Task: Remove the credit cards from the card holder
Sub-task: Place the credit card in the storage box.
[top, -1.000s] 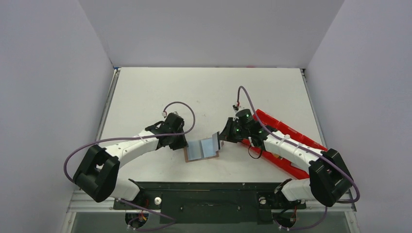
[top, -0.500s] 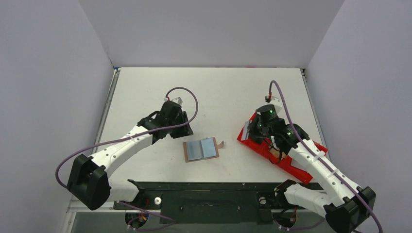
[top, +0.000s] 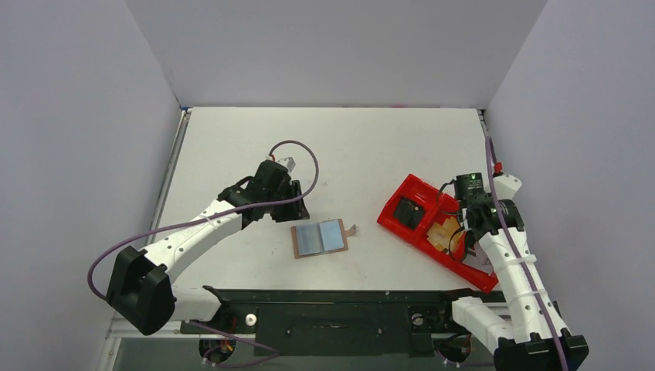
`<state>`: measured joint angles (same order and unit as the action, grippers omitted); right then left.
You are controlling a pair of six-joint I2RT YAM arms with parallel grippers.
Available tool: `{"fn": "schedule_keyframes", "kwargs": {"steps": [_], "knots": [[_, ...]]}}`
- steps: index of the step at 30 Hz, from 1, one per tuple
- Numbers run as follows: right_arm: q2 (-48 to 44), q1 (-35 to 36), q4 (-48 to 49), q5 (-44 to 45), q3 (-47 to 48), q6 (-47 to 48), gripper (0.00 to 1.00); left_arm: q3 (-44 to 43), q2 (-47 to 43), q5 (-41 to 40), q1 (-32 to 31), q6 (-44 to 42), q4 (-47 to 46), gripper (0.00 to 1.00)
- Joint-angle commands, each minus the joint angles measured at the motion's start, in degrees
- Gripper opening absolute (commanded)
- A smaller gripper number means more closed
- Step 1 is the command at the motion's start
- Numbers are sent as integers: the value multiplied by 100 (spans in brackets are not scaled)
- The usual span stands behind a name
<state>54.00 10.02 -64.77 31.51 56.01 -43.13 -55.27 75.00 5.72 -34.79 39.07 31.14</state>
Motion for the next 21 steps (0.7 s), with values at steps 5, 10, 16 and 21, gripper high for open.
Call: {"fn": "schedule_keyframes", "kwargs": {"steps": [5, 10, 16, 21], "knots": [[269, -917, -533, 620, 401, 408, 0, -252, -87, 186, 24, -223, -64, 34], [501, -1161, -589, 572, 467, 537, 0, -252, -81, 188, 26, -220, -141, 34], [1069, -1565, -459, 597, 392, 504, 0, -208, -117, 240, 25, -190, -186, 35], [1234, -1999, -94, 243, 142, 595, 0, -235, -70, 226, 33, -210, -181, 35]]}}
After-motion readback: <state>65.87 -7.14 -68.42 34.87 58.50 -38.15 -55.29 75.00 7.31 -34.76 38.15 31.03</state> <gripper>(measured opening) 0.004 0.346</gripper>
